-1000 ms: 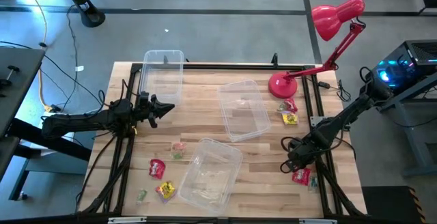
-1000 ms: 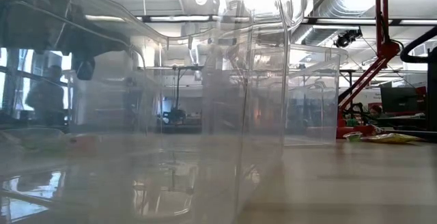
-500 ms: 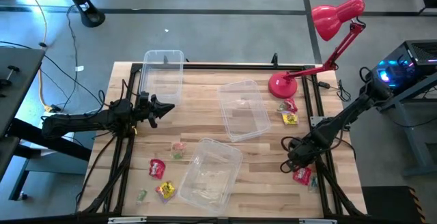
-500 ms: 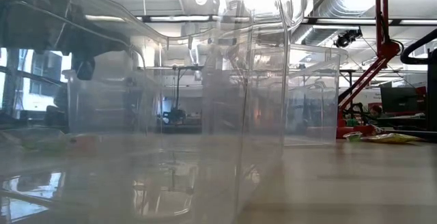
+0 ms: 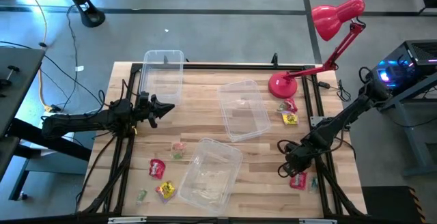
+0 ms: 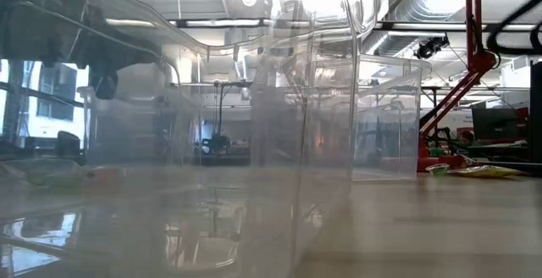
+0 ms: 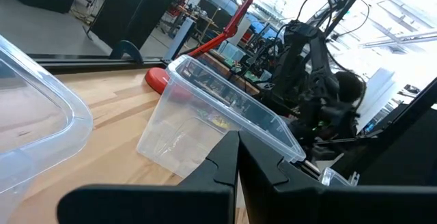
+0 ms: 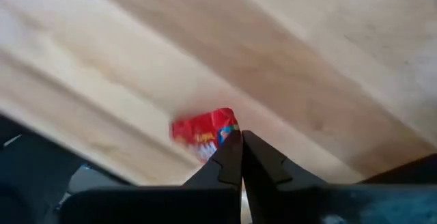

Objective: Sort candy
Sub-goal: Put the bottom right red candy pack into the center transparent bin

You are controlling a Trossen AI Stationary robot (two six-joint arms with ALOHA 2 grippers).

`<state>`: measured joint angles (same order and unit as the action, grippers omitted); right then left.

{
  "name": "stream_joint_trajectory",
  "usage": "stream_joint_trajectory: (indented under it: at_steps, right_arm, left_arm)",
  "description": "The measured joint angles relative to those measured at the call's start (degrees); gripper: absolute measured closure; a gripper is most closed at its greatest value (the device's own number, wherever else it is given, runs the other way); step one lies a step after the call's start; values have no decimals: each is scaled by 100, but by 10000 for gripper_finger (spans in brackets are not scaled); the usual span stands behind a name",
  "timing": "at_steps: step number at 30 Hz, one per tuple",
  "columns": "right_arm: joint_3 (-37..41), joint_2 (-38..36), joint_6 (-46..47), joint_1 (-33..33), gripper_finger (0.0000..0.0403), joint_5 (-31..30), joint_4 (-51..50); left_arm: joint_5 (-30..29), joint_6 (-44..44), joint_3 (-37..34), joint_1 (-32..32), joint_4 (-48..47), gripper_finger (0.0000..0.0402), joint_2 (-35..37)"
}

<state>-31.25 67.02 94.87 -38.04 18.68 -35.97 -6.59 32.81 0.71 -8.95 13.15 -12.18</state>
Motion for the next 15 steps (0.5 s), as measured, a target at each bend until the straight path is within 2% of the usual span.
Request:
stream_joint_trajectory:
  at_steps: [6, 15]
  right_arm:
    - [-1015, 0, -417, 53, 403, -778, -791]
    - [-2955, 0, -1984, 653, 403, -2629, -1232]
  left_arm:
    - [-2, -1, 0, 0, -2, 401, 0]
    - [-2, 0, 0, -1, 0, 401, 0]
